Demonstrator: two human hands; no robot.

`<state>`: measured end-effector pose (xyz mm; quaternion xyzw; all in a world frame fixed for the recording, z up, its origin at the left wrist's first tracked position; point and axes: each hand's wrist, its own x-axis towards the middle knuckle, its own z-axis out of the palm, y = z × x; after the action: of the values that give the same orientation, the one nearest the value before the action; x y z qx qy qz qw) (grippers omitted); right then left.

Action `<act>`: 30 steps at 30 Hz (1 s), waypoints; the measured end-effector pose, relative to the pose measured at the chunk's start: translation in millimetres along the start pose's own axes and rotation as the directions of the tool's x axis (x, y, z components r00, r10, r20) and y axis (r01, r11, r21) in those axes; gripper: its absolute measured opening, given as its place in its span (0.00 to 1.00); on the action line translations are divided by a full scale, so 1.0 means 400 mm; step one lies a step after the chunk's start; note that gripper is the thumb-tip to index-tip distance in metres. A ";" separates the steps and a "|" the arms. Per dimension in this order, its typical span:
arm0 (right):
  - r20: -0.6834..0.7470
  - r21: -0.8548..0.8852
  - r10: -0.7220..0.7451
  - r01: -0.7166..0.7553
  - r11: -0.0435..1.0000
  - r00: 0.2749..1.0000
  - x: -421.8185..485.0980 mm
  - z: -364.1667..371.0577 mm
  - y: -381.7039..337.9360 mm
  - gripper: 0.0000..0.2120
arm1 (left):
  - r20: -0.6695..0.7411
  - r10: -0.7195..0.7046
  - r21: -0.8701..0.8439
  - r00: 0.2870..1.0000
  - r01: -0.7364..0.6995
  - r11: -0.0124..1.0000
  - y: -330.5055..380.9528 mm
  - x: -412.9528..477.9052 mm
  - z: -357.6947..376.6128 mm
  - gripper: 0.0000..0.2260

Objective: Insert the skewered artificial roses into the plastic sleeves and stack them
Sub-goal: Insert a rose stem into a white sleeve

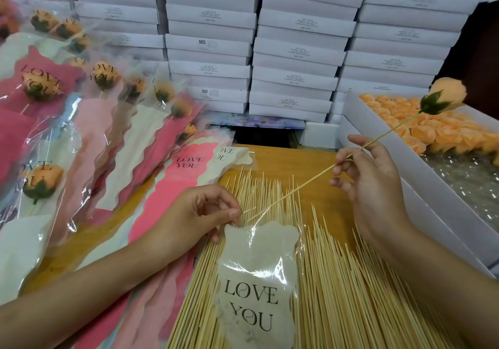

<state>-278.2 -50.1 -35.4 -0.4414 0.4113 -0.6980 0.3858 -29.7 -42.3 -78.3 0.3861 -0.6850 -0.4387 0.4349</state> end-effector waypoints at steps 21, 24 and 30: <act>0.452 -0.334 0.347 -0.205 0.920 0.822 -0.047 0.017 0.047 0.09 | -0.030 0.025 -0.060 0.999 -0.027 0.998 0.011 -0.002 0.004 0.04; 0.476 -0.329 0.397 -0.259 0.908 0.785 -0.053 0.020 0.047 0.08 | -0.041 0.032 -0.058 0.999 -0.035 0.998 0.013 -0.001 0.004 0.07; 0.513 -0.324 0.469 -0.344 0.881 0.719 -0.067 0.030 0.044 0.07 | -0.049 0.040 -0.073 0.998 -0.043 0.996 0.016 -0.004 0.006 0.07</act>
<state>-255.4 -35.3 -56.3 -0.5671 0.4316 -0.3818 0.5885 -32.6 -38.1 -73.2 0.3657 -0.6656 -0.4454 0.4743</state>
